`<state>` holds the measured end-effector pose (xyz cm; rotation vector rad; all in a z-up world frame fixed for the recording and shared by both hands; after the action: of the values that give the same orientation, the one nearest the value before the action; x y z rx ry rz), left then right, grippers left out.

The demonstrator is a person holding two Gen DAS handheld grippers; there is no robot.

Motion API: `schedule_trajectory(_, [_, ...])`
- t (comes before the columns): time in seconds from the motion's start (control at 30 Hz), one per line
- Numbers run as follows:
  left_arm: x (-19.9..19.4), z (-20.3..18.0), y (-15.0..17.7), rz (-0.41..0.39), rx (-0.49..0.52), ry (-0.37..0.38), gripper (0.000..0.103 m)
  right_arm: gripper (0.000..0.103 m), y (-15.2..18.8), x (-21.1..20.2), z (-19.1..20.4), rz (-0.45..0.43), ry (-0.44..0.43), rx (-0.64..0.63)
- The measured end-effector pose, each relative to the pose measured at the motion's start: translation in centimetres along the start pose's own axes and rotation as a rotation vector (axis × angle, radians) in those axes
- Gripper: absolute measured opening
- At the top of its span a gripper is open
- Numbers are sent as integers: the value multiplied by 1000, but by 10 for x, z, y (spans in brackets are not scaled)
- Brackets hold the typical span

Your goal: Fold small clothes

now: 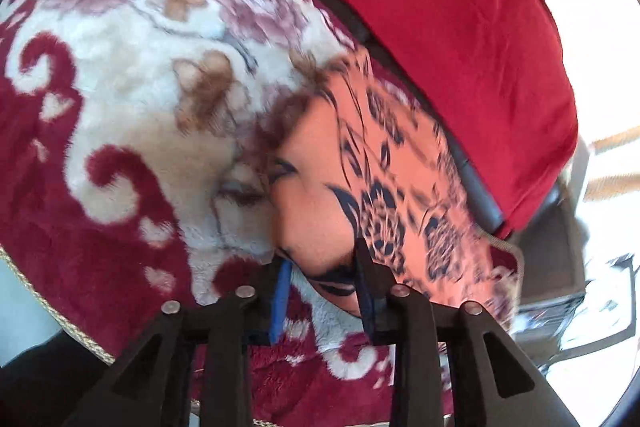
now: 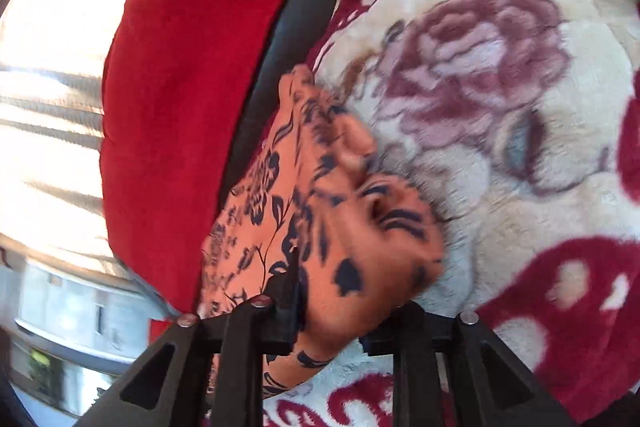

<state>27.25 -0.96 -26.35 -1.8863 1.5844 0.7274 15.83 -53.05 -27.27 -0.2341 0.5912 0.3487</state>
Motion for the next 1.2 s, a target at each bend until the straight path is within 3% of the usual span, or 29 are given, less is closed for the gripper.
schedule_trajectory(0.1, [-38,-3,2,-193,35,-101,37,28,-5,-17,-3,-31,-5,21])
schedule_trajectory(0.17, [-60,-11,6,-329,81,-155,55,30,-9,-31,-10,-70,16,48])
schedule_trajectory(0.3, [-49,-41,8,-412,242,-287,60,31,-15,-70,-3,-265,121,47])
schedule_trajectory(0.37, [-28,-56,16,-370,340,-325,62,31,-13,-81,7,-312,115,-3])
schedule_trajectory(0.47, [11,-82,24,-278,443,-354,66,31,-8,-70,35,-276,112,-142])
schedule_trajectory(0.63, [52,-109,43,-222,561,-453,79,31,9,-35,50,-128,130,-256])
schedule_trajectory(0.73, [81,-111,47,-146,580,-538,83,32,9,-6,38,0,232,-217])
schedule_trajectory(0.8, [87,-110,49,-169,590,-559,84,30,7,5,27,52,241,-183])
schedule_trajectory(0.97, [91,-109,48,-177,604,-560,86,31,1,-3,34,7,218,-207])
schedule_trajectory(1.07, [92,-110,47,-183,611,-568,87,31,-7,-6,58,-64,257,-278])
schedule_trajectory(1.2, [94,-114,45,-186,612,-571,87,31,-31,16,83,-68,293,-335])
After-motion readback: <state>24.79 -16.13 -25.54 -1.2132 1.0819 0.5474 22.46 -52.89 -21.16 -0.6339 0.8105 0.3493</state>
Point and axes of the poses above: each gripper's, at about its wrist camera, not at the fingertips, and x roughly the way its jaws point, z to its left, y to its underside, the point moved 2 cm from there along x, roughly the way its jaws point, and after that the axes turned 13 degrees about z, right-handed, at the moved point
